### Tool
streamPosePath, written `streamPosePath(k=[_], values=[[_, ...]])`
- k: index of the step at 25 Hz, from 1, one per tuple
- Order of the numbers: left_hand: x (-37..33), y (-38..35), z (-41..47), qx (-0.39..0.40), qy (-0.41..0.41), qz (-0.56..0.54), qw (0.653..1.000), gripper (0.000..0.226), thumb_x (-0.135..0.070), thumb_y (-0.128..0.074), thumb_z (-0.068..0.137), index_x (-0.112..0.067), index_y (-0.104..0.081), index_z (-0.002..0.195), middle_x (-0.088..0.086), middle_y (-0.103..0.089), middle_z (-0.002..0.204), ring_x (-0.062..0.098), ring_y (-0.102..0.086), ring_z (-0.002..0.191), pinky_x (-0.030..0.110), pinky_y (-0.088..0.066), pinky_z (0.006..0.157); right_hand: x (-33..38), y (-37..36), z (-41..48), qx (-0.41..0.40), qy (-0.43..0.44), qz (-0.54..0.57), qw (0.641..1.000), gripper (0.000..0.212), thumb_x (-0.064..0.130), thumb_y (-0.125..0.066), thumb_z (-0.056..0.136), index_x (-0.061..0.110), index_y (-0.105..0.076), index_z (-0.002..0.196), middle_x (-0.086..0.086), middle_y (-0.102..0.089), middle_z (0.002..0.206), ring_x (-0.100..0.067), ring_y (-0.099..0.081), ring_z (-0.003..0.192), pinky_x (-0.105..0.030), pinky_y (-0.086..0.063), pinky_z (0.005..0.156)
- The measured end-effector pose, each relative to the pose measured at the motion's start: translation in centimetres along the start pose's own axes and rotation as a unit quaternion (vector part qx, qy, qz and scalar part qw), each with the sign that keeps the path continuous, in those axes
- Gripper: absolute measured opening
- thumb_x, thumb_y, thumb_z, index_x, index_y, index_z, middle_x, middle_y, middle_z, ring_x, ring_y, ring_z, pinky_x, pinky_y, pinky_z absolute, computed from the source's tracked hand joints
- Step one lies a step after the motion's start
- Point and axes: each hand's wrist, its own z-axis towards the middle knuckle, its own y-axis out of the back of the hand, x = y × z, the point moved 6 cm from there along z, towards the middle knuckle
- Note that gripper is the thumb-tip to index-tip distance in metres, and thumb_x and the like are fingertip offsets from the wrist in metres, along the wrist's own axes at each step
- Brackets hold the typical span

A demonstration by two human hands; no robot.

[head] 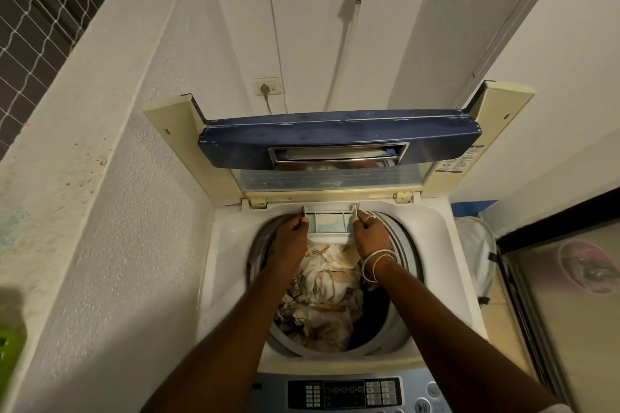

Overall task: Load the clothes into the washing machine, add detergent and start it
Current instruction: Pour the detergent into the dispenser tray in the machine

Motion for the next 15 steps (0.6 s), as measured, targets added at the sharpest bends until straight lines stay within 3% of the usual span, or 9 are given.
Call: streamPosePath(k=[4, 9, 12, 15], values=[[0.19, -0.22, 0.30, -0.007, -0.009, 0.029, 1.000, 0.035, -0.034, -0.045, 0.104, -0.018, -0.060, 0.132, 0.006, -0.067, 0.122, 0.024, -0.063, 0.094, 0.036, -0.052, 0.085, -0.05, 0.17, 0.21, -0.001, 0.000, 0.014, 1.000, 0.027, 0.021, -0.050, 0.100, 0.009, -0.069, 0.114, -0.007, -0.068, 0.089, -0.023, -0.062, 0.080, -0.036, -0.052, 0.078], [-0.12, -0.45, 0.50, -0.019, -0.004, 0.031, 0.999, 0.033, -0.035, -0.045, 0.104, -0.015, -0.063, 0.125, -0.001, -0.064, 0.090, 0.018, -0.057, 0.073, 0.034, -0.051, 0.072, 0.42, 0.53, 0.41, -0.003, 0.014, 0.010, 1.000, 0.033, 0.021, -0.049, 0.101, 0.011, -0.064, 0.129, -0.011, -0.069, 0.112, -0.028, -0.065, 0.099, -0.039, -0.052, 0.094], [-0.06, -0.36, 0.27, -0.029, -0.013, 0.029, 0.999, 0.033, -0.033, -0.045, 0.105, -0.017, -0.062, 0.128, 0.003, -0.064, 0.100, 0.015, -0.058, 0.075, 0.034, -0.052, 0.075, 0.30, 0.43, 0.37, 0.001, 0.013, 0.017, 1.000, 0.033, 0.023, -0.050, 0.100, 0.014, -0.064, 0.129, -0.011, -0.071, 0.110, -0.026, -0.066, 0.094, -0.040, -0.054, 0.092], [0.35, -0.25, 0.40, -0.033, -0.022, 0.032, 0.999, 0.037, -0.037, -0.045, 0.104, -0.020, -0.060, 0.133, -0.004, -0.063, 0.105, 0.018, -0.062, 0.090, 0.044, -0.055, 0.092, 0.12, 0.37, 0.57, 0.005, 0.006, 0.028, 1.000, 0.032, 0.026, -0.052, 0.100, 0.014, -0.067, 0.125, -0.010, -0.072, 0.109, -0.023, -0.067, 0.089, -0.038, -0.054, 0.089]])
